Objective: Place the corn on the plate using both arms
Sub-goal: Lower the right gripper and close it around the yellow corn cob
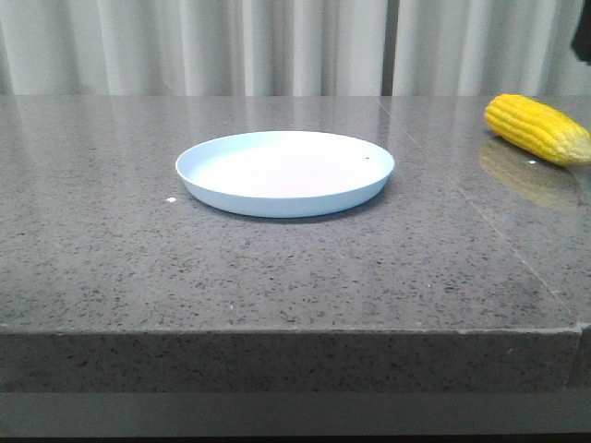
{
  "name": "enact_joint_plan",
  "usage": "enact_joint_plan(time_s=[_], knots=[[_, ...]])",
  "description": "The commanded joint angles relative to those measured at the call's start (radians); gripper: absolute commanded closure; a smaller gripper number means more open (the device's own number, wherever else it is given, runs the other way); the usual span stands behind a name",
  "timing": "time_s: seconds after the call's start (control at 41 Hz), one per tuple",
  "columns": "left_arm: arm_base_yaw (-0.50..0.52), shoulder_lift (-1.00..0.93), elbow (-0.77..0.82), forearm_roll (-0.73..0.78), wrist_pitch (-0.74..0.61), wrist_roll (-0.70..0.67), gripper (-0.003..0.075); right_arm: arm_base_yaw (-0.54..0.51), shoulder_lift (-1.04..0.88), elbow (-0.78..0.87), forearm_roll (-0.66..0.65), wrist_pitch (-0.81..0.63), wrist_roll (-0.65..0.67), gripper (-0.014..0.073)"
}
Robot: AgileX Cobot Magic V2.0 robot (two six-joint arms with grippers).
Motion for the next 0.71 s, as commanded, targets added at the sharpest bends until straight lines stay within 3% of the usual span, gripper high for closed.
enact_joint_plan(time_s=[0.0,0.513,0.61,0.684], knots=[[-0.003,-0.001,-0.026,0.011,-0.058,-0.013,0.0227,0.001,0.056,-0.113,0.016,-0.006,-0.014,-0.006],[-0.003,-0.001,-0.026,0.011,-0.058,-0.013,0.0227,0.007,0.418,-0.447,0.016,0.137,-0.043,-0.0057],[-0.003,-0.001,-0.026,0.011,-0.058,-0.013,0.0227,0.008,0.449,-0.475,0.017,0.157,-0.043,0.0005],[-0.003,-0.001,-0.026,0.011,-0.058,-0.013,0.0227,0.008,0.456,-0.483,0.022,0.165,-0.044,0.011]])
